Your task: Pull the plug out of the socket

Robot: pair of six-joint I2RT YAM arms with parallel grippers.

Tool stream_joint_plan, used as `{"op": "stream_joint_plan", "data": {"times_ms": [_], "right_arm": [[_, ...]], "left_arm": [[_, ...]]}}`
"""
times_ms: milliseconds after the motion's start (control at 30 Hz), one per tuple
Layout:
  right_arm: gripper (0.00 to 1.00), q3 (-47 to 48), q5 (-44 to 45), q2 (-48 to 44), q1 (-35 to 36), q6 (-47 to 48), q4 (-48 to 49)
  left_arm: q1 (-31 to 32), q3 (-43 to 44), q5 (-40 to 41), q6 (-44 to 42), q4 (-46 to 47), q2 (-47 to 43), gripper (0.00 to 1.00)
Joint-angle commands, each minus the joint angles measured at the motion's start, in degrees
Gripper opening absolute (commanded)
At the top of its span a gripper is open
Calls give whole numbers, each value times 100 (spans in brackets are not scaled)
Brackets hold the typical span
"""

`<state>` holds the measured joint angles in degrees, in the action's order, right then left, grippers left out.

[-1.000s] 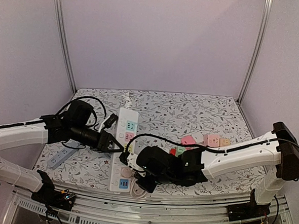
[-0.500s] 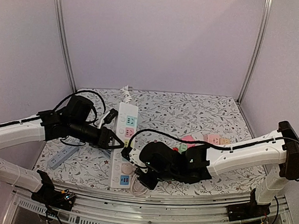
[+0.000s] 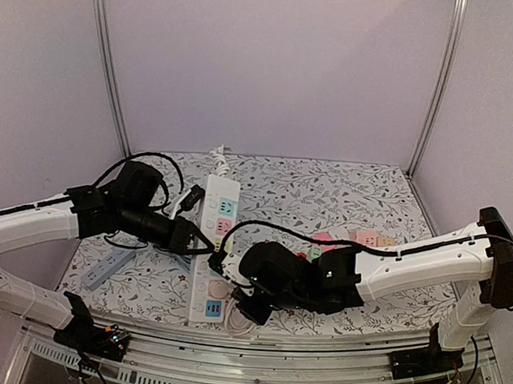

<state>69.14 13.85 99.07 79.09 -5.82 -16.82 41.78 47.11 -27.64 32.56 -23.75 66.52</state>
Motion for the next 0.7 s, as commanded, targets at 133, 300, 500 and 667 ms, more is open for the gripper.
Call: {"op": "stream_joint_plan", "data": {"times_ms": [133,300,500,667], "right_arm": [[0,-172,508,49,-191,-488,202],[0,-137,509,391,-336,-578,307],[0,59,511,595,-516,-584,340],[0,45,483,343,-518,-521,271]], "left_arm": [[-65,-11,-861,-40,-13,-225,0],[-65,-32,-1196,70,112,-313,0],[-65,-155,-1367,325,441,-352,0],[-73,-143,-735,138,113,-415,0]]}}
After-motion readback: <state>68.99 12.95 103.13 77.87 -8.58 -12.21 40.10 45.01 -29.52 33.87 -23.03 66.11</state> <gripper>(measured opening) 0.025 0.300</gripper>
